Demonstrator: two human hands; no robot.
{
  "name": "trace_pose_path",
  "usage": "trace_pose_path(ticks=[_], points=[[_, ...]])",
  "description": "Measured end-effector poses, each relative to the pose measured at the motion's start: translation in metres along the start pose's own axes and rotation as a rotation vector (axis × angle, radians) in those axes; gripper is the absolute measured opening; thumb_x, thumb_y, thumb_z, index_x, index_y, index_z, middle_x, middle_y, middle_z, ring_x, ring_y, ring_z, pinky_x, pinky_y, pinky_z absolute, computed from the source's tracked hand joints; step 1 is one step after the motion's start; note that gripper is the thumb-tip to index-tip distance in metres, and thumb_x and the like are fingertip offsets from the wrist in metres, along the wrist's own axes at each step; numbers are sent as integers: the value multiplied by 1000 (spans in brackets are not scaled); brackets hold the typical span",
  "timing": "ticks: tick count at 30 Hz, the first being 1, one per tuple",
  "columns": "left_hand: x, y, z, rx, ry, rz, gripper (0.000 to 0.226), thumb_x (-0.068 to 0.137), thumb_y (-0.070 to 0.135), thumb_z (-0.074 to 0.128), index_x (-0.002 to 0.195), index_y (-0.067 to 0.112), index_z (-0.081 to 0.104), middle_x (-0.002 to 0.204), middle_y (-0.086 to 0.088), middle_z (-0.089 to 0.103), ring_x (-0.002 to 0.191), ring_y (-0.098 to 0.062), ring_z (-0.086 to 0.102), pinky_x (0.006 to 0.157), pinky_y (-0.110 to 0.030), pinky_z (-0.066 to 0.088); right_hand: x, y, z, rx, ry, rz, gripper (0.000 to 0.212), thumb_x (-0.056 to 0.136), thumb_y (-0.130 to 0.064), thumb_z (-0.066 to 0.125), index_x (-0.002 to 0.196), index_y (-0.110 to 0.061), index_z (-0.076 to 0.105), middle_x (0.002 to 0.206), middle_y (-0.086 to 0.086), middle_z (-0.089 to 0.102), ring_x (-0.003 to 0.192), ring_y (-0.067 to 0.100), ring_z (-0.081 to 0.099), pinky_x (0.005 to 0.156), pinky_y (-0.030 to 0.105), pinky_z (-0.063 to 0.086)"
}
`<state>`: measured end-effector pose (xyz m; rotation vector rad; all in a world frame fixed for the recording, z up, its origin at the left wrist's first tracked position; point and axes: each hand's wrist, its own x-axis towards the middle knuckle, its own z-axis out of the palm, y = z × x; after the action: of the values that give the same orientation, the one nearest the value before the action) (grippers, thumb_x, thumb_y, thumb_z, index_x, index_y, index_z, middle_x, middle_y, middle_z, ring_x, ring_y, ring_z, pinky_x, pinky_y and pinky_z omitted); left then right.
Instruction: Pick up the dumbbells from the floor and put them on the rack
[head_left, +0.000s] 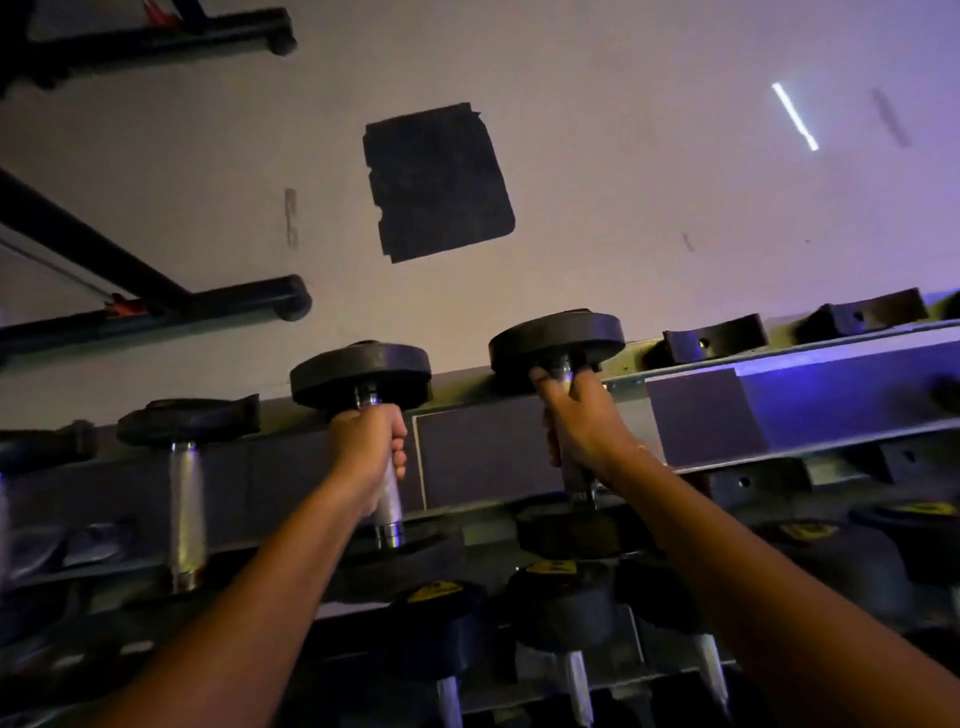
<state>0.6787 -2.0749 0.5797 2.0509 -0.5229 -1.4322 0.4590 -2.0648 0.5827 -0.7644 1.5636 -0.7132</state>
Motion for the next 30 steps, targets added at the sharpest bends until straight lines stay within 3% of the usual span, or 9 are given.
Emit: trace_pose_path(ticks=[5, 14, 17, 20, 22, 24, 27, 30], points=[[3, -2, 4, -26, 4, 50, 16, 71, -2, 53, 60, 9, 50, 48, -3, 43, 40, -16, 38, 45, -23, 35, 2, -2, -3, -15, -12, -11, 20, 95, -36, 57, 94, -20, 46, 77, 8, 56, 57, 17, 55, 49, 30, 51], [2, -5, 4, 35, 12, 100, 7, 72, 4, 55, 76, 8, 52, 61, -6, 48, 44, -15, 43, 44, -25, 37, 6, 2, -4, -91, -7, -30, 31, 94, -36, 57, 112, -13, 46, 86, 12, 57, 54, 19, 57, 49, 31, 53], [0, 0, -2, 137, -5, 70, 20, 74, 11, 58, 93, 5, 58, 75, -11, 57, 56, -20, 55, 52, -30, 47, 10, 2, -4, -182, 28, -22, 34, 93, -41, 57, 113, -15, 47, 94, 12, 60, 73, 21, 61, 68, 41, 59], [-9, 6, -14, 343, -60, 92, 29, 85, 22, 60, 112, 11, 54, 98, -12, 61, 88, -27, 62, 76, -39, 53, 16, -3, -8, -447, 60, -6, 45, 91, -53, 53, 113, -14, 49, 92, 8, 60, 91, 26, 60, 87, 46, 53], [-23, 12, -22, 460, -73, 140, 26, 92, 28, 58, 113, 15, 49, 102, -12, 59, 94, -29, 60, 84, -43, 52, 15, -9, -13, -664, 48, 25, 57, 85, -65, 49, 114, -15, 50, 95, 10, 63, 97, 30, 61, 94, 52, 48], [-37, 17, -31, 526, -79, 194, 28, 93, 32, 57, 114, 15, 49, 101, -11, 59, 92, -28, 60, 81, -41, 52, 5, -17, -17, -831, 32, 7, 57, 87, -64, 48, 113, -14, 52, 93, 11, 64, 93, 29, 63, 92, 51, 50], [-67, 28, -45, 665, -38, 311, 32, 91, 36, 58, 110, 11, 53, 86, -7, 56, 75, -21, 56, 62, -31, 45, -29, -32, -22, -952, 108, -118, 44, 91, -55, 50, 106, -14, 51, 86, 7, 63, 81, 24, 62, 81, 44, 54], [-106, 42, -57, 786, -4, 472, 38, 88, 42, 58, 111, 12, 56, 92, -8, 60, 80, -22, 59, 58, -29, 41, -77, -45, -26, -992, 224, -226, 45, 91, -56, 50, 110, -15, 51, 97, 8, 63, 87, 26, 62, 82, 46, 54]])
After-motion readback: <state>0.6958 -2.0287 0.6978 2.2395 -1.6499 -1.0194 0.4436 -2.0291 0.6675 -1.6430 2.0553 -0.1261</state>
